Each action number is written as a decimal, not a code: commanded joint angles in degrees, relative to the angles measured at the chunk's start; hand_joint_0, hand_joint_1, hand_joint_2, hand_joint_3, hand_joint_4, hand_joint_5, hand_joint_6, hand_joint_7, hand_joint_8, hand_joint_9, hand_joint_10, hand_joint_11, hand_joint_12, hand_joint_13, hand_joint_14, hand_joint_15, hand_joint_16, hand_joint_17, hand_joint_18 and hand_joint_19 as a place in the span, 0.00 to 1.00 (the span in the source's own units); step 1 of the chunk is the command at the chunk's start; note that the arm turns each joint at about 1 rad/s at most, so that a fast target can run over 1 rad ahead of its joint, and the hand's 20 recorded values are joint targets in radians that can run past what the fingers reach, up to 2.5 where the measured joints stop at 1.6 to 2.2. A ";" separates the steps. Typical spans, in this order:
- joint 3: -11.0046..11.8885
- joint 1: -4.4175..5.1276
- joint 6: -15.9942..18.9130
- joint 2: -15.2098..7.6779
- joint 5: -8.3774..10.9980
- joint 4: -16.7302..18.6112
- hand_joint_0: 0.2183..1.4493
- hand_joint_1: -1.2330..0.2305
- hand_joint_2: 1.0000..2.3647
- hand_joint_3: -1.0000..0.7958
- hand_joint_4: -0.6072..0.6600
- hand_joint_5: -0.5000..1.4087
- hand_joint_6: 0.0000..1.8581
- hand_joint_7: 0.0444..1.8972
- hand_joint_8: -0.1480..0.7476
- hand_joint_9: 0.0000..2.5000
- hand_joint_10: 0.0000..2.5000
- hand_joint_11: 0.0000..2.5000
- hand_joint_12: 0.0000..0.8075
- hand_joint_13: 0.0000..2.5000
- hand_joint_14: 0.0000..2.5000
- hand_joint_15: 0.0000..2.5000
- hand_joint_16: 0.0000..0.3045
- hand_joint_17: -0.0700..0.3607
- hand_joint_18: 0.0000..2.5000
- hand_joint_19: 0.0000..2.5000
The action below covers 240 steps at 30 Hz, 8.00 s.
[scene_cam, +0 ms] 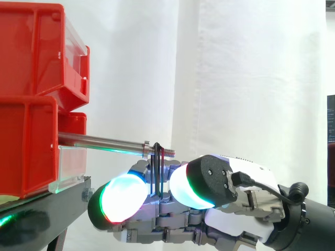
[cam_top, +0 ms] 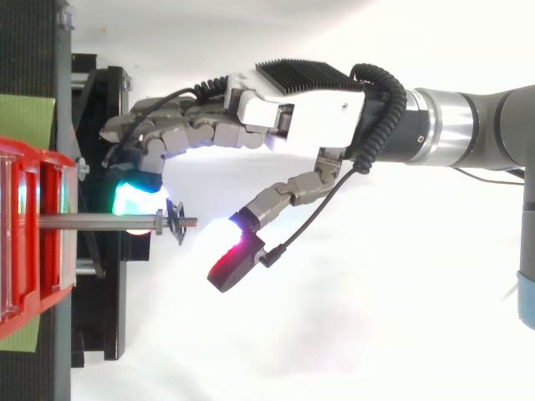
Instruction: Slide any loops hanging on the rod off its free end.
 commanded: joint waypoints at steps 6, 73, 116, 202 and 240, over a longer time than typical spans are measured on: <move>-0.95 -0.30 0.19 0.01 -0.11 0.59 0.30 0.41 0.00 0.32 0.70 0.21 0.27 0.61 0.46 0.20 0.00 0.00 0.40 0.13 0.00 0.00 0.17 0.43 0.11 0.03; 0.46 -0.92 0.36 0.01 -0.73 1.82 0.25 0.40 0.18 0.51 0.67 0.19 0.50 0.44 0.58 0.25 0.00 0.00 0.52 0.17 0.00 0.00 0.23 0.53 0.17 0.03; -11.67 -0.74 -2.36 12.58 -1.08 -13.12 0.31 0.35 0.00 0.51 0.62 0.18 0.50 0.44 0.54 0.25 0.00 0.00 0.49 0.17 0.00 0.00 0.21 0.50 0.16 0.03; -13.08 2.86 29.10 18.73 15.27 -32.54 0.39 0.22 0.00 0.28 0.60 0.17 0.49 0.46 0.47 0.23 0.00 0.02 0.43 0.18 0.00 0.00 0.17 0.43 0.23 0.02; -13.08 3.21 29.10 18.73 15.36 -32.90 0.26 0.52 0.00 0.28 0.61 0.20 0.45 0.51 0.51 0.29 0.00 0.02 0.45 0.16 0.00 0.00 0.17 0.44 0.18 0.08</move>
